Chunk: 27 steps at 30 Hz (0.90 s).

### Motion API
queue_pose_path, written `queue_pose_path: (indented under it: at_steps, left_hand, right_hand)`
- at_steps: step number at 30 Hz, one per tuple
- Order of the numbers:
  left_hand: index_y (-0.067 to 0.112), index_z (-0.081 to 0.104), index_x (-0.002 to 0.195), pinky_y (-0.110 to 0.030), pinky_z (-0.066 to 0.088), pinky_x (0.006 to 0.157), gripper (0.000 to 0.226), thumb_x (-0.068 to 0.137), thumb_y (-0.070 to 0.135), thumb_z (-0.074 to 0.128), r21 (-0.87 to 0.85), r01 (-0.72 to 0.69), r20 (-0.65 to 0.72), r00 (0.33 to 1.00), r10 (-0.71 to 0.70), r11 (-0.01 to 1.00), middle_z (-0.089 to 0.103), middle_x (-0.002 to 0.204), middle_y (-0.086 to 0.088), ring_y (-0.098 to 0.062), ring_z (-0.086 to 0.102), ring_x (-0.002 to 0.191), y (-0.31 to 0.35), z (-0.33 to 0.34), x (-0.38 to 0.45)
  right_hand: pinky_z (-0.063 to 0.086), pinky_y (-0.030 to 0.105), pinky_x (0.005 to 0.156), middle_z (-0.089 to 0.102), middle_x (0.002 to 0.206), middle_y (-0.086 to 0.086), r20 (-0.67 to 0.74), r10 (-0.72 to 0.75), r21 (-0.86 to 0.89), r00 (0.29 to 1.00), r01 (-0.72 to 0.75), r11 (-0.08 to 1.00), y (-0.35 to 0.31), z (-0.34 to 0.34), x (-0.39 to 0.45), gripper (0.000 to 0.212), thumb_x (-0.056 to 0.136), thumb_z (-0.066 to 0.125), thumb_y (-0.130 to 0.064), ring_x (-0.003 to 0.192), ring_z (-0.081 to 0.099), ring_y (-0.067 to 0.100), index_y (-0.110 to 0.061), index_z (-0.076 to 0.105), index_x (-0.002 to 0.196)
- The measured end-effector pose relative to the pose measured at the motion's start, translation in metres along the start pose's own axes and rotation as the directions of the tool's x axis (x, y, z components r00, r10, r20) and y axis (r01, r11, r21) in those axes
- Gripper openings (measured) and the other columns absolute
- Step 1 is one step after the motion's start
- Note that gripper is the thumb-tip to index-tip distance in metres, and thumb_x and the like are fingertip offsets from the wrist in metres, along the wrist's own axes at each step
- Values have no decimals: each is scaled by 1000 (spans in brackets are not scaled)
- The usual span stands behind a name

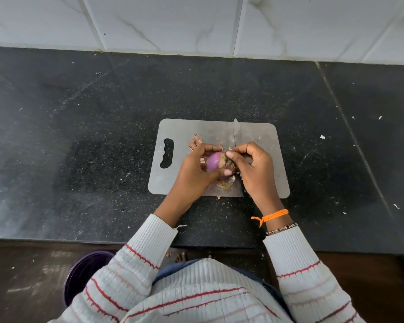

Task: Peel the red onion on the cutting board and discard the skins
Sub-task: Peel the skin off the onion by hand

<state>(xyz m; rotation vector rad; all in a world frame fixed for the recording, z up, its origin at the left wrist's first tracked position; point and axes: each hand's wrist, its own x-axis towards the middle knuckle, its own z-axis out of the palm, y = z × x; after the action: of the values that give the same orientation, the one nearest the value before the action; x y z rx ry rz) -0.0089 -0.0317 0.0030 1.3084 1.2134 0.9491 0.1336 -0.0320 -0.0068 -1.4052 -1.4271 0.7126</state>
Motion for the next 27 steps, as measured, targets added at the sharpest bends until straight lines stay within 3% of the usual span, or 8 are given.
queue_pose_path:
  at_steps: [7, 10, 14, 16, 20, 24, 27]
  left_hand:
    - [23, 55, 102, -47, 54, 84, 48, 64, 11, 82, 2, 6, -45, 999, -6, 1000, 57, 102, 15, -22, 61, 99, -1, -1, 3]
    - [18, 51, 103, -41, 53, 88, 52, 63, 4, 81, -28, -22, -94, 995, 19, 999, 54, 103, 16, -15, 60, 98, 0, -6, 5]
    - [16, 47, 105, -39, 54, 87, 57, 62, -4, 79, -66, -77, -108, 992, 70, 995, 52, 103, 12, -17, 59, 100, 2, -10, 7]
    - [19, 47, 106, -38, 55, 86, 60, 62, -6, 78, -67, -116, -102, 989, 109, 991, 51, 106, 11, -18, 58, 103, 3, -8, 7]
    - [21, 48, 118, -33, 52, 90, 69, 62, -3, 80, 54, -202, -91, 974, 207, 978, 43, 113, 8, -13, 53, 108, 3, -6, 9]
    - [22, 34, 138, -19, 45, 97, 94, 61, -5, 79, 100, -205, 48, 978, 201, 974, 34, 128, 1, -6, 45, 117, 3, -9, 9]
    - [28, 19, 145, -38, 42, 105, 105, 63, -3, 77, 28, -147, 106, 984, 143, 989, 26, 142, -1, -19, 36, 133, -1, -13, 9]
  right_hand:
    - [42, 13, 67, 60, 81, 3, -104, -122, -164, 987, 104, 981, 3, 8, 1, 8, 86, 63, -12, 75, 54, 10, -5, 62, 83]
    - [44, 21, 66, 59, 85, 5, -175, -72, -177, 982, 40, 983, 9, -1, 5, 11, 90, 59, -18, 75, 55, 13, -8, 59, 84]
    - [35, 27, 63, 46, 74, 0, -106, -32, -211, 994, 9, 977, 7, -4, 8, 27, 96, 48, -21, 69, 44, 14, -13, 45, 70]
    - [42, 30, 68, 51, 78, 0, 8, 44, -147, 999, -43, 988, 4, 0, 7, 25, 95, 47, -27, 74, 51, 15, -14, 50, 75]
    - [54, 36, 83, 64, 109, 4, 297, 226, 229, 928, -299, 926, -7, 7, 4, 26, 85, 59, -42, 101, 64, 19, -26, 58, 105]
    - [53, 27, 83, 63, 117, 4, 310, 174, 365, 935, -286, 886, -13, 6, 5, 52, 67, 76, -28, 107, 63, 14, -20, 58, 115]
    - [53, 30, 86, 62, 120, 4, 326, 143, 366, 934, -265, 892, -8, 5, 5, 58, 63, 82, -20, 110, 62, 17, -23, 58, 116]
